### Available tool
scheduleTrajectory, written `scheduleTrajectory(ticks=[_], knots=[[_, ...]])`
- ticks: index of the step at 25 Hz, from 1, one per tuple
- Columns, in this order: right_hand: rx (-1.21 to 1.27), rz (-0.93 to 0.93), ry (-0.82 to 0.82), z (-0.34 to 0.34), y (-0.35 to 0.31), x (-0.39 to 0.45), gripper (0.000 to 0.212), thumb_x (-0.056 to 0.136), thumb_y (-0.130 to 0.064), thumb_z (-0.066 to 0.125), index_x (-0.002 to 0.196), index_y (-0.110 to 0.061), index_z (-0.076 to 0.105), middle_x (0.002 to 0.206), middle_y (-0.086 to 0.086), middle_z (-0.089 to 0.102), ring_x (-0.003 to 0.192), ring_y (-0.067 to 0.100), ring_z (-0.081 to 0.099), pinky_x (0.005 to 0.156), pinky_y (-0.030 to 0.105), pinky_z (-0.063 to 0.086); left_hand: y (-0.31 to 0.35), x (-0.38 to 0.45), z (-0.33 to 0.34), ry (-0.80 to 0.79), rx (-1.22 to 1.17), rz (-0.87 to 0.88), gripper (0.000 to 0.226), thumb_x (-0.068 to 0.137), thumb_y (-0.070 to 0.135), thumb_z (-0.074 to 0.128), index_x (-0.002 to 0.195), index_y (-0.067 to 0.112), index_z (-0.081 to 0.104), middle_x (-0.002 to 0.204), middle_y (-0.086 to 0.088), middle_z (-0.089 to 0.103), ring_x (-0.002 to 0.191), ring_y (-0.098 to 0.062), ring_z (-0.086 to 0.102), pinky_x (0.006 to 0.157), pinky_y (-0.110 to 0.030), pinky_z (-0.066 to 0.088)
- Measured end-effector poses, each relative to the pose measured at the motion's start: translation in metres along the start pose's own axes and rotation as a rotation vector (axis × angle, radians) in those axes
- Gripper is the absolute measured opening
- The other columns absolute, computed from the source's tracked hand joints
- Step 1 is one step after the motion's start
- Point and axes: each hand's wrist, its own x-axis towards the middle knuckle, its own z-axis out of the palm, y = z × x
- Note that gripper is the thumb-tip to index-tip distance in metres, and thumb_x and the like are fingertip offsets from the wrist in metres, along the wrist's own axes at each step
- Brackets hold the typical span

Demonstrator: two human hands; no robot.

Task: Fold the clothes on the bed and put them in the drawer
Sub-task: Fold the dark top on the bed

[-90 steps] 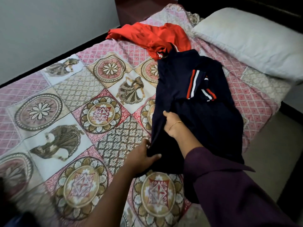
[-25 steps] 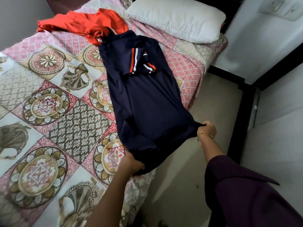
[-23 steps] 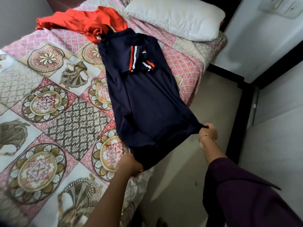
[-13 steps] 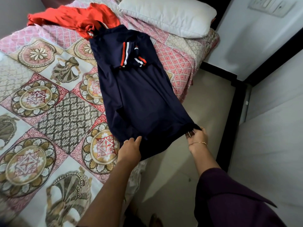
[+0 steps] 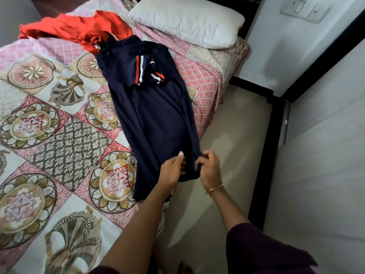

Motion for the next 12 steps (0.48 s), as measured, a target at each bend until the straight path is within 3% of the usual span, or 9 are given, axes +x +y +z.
scheduleTrajectory(ticks=[2,4,7,10,12], knots=[[-0.294,-0.196,-0.158,0.003,0.019,-0.012,0.01,0.073,-0.013,0.05,0.076,-0.009,0.058,0.076,0.014,0.058,0.073,0.027,0.052,0.065,0.029,0.042,0.006,0.011,0.009,-0.062,-0.115,-0.101,0.031,0.095,0.038,0.051,0.088,0.01,0.062,0.092,-0.007,0.064,0.087,-0.023,0.062,0.079,-0.035,0.053],[-0.682,-0.499,-0.216,0.002,0.029,-0.018,0.023,0.073,-0.012,0.05,0.084,-0.006,0.069,0.087,0.009,0.059,0.078,0.023,0.044,0.062,0.021,0.03,0.002,0.021,0.014,-0.077,-0.065,-0.127,0.025,0.092,0.03,0.058,0.074,0.012,0.057,0.08,-0.008,0.06,0.079,-0.023,0.06,0.074,-0.039,0.052],[-0.838,-0.778,-0.259,-0.003,0.02,-0.025,0.026,0.068,-0.018,0.043,0.066,-0.013,0.068,0.077,0.006,0.055,0.066,0.025,0.047,0.054,0.024,0.026,-0.015,0.036,0.013,0.103,0.158,-0.143,0.025,0.093,0.013,0.049,0.068,0.011,0.045,0.074,-0.008,0.05,0.076,-0.025,0.052,0.072,-0.043,0.05],[-0.747,-0.673,-0.251,-0.008,0.021,-0.023,0.023,0.072,-0.015,0.04,0.072,-0.014,0.063,0.068,0.005,0.054,0.058,0.025,0.049,0.051,0.027,0.035,-0.026,0.033,0.004,0.141,0.617,-0.2,0.023,0.09,0.019,0.044,0.078,0.004,0.056,0.085,-0.012,0.061,0.08,-0.03,0.06,0.065,-0.035,0.048],[-0.693,-0.543,-0.195,-0.007,0.019,-0.009,0.025,0.07,-0.011,0.036,0.073,-0.011,0.061,0.066,0.006,0.056,0.058,0.027,0.049,0.055,0.035,0.037,-0.022,0.029,-0.002,0.187,0.733,-0.158,0.029,0.088,0.026,0.047,0.08,0.003,0.063,0.083,-0.01,0.067,0.075,-0.027,0.063,0.06,-0.028,0.047]])
